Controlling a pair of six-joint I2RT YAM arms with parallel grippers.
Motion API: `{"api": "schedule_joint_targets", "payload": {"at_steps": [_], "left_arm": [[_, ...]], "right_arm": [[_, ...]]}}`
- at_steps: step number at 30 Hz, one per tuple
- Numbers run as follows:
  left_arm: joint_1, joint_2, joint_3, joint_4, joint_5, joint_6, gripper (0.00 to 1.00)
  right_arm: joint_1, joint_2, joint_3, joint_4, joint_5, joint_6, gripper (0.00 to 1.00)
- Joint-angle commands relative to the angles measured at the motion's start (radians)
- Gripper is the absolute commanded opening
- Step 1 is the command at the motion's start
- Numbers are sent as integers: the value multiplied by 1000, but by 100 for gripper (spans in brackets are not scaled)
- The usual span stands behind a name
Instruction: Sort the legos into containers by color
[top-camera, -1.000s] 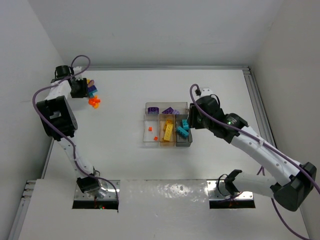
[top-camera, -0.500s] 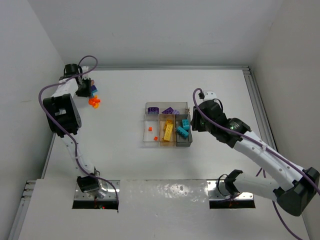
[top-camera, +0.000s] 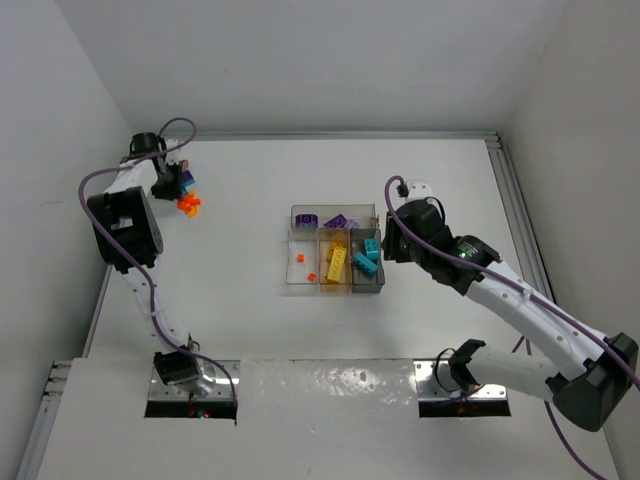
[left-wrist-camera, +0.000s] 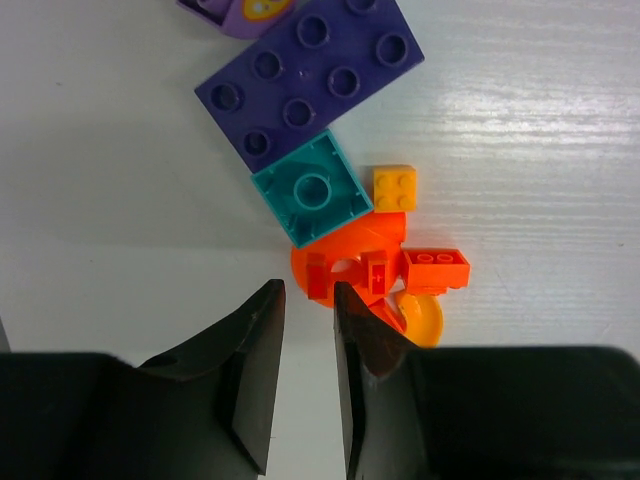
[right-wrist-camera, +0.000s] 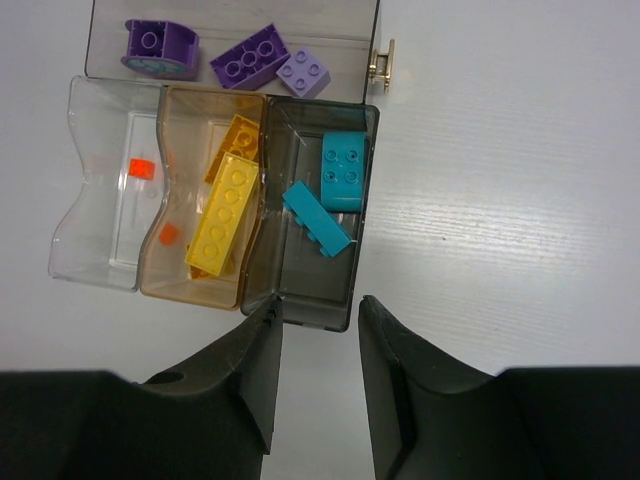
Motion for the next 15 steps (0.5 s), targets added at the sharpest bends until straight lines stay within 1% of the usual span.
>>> {"api": "schedule_joint_targets", "payload": {"at_steps": [1,6,9,12,15], "left_arm": [[-1,-7,-28,-4,17,12,25],[-1,-36,-65,19,28,14,25],[-1,-27,-69,38,5,11,24],[-1,-10,-52,69,-18,4,24],[-5,2,-17,59,-14,-3,24]], "right_arm": [[5,0,29,15,19,-13,36],[5,1,27,20,21,-16,36],[5,4,30,20,19,-16,36],[5,4,33,15,17,-17,36],[5,4,39,4,17,-16,36]]}}
